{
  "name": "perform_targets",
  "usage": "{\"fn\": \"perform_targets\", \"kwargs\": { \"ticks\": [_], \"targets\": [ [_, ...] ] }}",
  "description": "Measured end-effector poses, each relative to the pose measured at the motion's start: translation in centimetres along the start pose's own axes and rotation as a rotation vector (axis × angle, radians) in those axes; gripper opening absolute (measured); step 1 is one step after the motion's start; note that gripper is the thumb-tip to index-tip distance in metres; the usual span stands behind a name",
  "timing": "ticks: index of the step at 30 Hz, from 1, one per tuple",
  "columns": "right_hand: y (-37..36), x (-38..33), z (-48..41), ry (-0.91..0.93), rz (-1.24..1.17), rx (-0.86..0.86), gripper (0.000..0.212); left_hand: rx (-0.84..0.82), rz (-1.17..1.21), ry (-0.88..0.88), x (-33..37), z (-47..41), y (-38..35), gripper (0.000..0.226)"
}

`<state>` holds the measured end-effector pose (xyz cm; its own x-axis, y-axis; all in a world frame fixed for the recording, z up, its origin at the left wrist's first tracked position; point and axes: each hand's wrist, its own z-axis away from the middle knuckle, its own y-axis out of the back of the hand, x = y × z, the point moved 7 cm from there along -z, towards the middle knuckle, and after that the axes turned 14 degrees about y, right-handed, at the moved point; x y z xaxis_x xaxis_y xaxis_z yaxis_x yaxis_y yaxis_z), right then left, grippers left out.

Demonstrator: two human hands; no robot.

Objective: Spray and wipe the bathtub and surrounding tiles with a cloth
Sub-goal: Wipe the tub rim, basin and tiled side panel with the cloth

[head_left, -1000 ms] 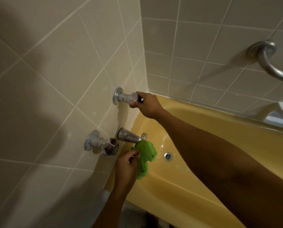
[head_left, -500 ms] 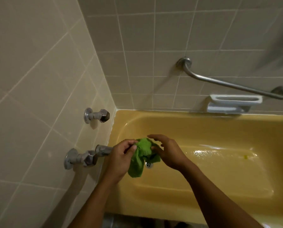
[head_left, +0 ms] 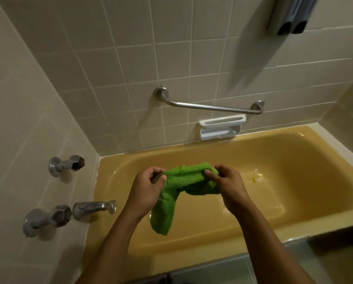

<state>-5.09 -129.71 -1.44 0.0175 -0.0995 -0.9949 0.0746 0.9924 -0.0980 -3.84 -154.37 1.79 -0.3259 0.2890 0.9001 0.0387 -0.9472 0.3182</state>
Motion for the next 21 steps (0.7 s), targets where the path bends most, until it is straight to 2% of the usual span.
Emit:
{"fn": "perform_targets", "kwargs": {
  "ticks": [4, 7, 12, 16, 19, 21],
  "targets": [
    [6.3, -2.2, 0.9, 0.012, 0.078, 0.05, 0.018, 0.008, -0.114, 0.043, 0.4, 1.3, -4.7, 0.016],
    [10.4, -3.5, 1.8, 0.056, 0.259, 0.035, 0.031, -0.01, -0.124, 0.1, 0.8, 2.4, -8.1, 0.024],
    [16.1, -5.4, 3.1, 0.266, 0.649, -0.061, 0.013, 0.01, -0.313, 0.028, 3.1, 4.7, -13.4, 0.014],
    [20.3, -6.3, 4.0, 0.335, 0.769, -0.117, 0.008, -0.05, -0.198, 0.008, 4.0, 5.9, -16.1, 0.015],
    [22.6, -7.0, 4.9, 0.336, 0.798, -0.143, 0.018, -0.127, -0.171, 0.005, 4.4, 6.9, -18.5, 0.015],
    [23.7, -7.1, 5.4, 0.337, 0.805, -0.122, 0.024, -0.158, -0.14, 0.014, 4.8, 7.5, -19.5, 0.026]
  ]
}}
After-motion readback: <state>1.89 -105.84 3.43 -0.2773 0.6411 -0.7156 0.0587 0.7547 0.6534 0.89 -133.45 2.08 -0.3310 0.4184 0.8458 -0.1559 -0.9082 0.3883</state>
